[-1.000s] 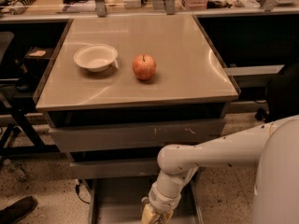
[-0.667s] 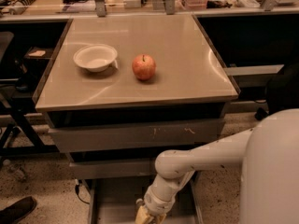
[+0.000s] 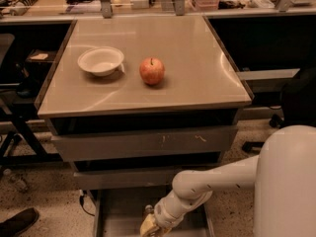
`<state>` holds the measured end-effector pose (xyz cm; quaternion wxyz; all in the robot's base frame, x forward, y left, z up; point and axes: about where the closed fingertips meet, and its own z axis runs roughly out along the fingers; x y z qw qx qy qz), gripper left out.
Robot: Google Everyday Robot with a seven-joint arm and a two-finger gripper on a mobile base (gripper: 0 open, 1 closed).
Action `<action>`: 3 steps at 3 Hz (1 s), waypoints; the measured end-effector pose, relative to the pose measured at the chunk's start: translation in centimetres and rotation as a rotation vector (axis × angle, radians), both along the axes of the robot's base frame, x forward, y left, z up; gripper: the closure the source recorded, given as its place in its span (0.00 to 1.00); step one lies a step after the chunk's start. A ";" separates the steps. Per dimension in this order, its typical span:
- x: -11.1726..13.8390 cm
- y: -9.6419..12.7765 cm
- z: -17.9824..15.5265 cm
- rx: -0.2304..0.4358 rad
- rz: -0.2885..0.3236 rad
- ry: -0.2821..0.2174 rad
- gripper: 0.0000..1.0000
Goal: Place water bottle into bottom drawer
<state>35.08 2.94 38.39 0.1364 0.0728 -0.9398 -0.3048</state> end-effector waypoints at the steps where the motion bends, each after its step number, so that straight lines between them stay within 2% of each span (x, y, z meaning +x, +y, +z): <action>1: 0.1 0.0 -0.5 0.004 -0.015 -0.001 1.00; 2: -0.1 0.4 -1.5 0.024 -0.025 0.017 1.00; 3: 0.3 0.8 -5.0 0.061 -0.099 0.015 1.00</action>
Offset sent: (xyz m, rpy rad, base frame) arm -0.0016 0.0073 -0.0283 0.0475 0.0378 -0.0410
